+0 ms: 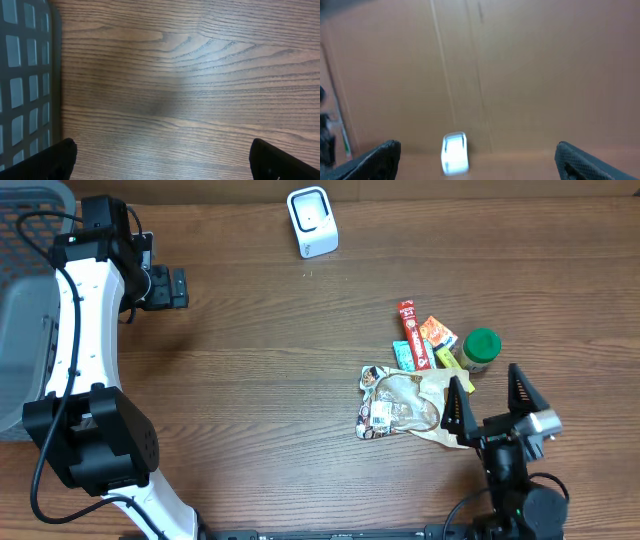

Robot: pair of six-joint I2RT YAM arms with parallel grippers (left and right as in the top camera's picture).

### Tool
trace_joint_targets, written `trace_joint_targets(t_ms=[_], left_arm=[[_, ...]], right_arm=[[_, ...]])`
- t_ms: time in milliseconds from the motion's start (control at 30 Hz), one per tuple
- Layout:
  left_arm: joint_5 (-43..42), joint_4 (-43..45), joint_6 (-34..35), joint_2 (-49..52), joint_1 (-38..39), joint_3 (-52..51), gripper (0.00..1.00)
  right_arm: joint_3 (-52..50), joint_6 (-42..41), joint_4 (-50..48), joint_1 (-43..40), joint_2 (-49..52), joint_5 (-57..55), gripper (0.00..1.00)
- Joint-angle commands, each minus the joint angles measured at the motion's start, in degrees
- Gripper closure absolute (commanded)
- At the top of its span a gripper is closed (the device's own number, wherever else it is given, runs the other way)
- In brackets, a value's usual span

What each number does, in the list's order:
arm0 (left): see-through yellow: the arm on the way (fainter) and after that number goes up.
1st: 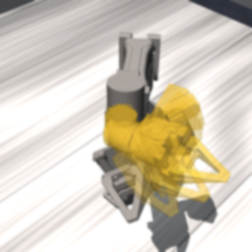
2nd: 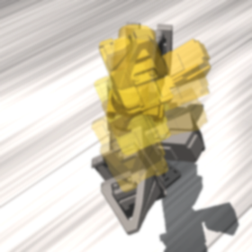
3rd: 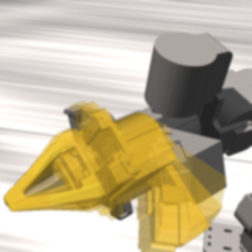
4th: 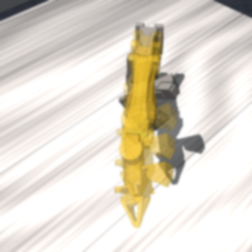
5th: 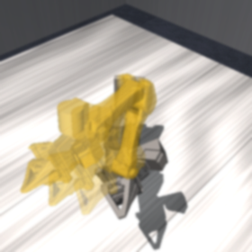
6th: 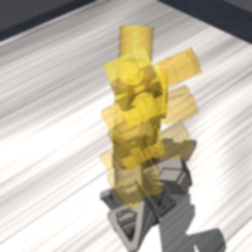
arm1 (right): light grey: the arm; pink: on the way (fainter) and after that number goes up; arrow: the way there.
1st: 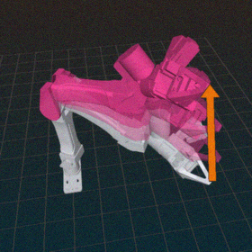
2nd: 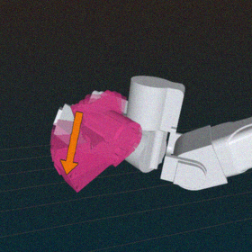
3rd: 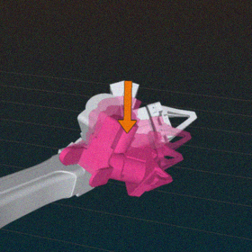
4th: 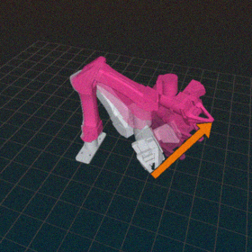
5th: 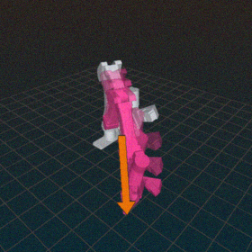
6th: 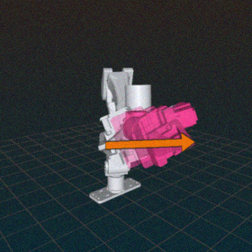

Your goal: Scan the item barcode

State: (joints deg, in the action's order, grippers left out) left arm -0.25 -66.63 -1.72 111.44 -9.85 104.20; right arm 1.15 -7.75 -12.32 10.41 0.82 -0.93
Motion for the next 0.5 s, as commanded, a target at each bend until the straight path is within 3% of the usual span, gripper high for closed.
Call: trace_joint_targets(t_ms=[0, 233, 467], left_arm=[[-0.2, 0.0, -0.9, -0.5, 0.3, 0.6, 0.0], [-0.2, 0.0, -0.9, -0.5, 0.3, 0.6, 0.01], [-0.2, 0.0, -0.9, -0.5, 0.3, 0.6, 0.0]], right_arm=[[-0.7, -1.9, 4.0, -0.9, -0.7, -0.9, 0.0], [-0.7, -2.0, 13.4, -2.5, -0.7, -0.9, 0.0], [-0.7, -2.8, 16.3, -6.9, -0.7, -0.9, 0.0]])
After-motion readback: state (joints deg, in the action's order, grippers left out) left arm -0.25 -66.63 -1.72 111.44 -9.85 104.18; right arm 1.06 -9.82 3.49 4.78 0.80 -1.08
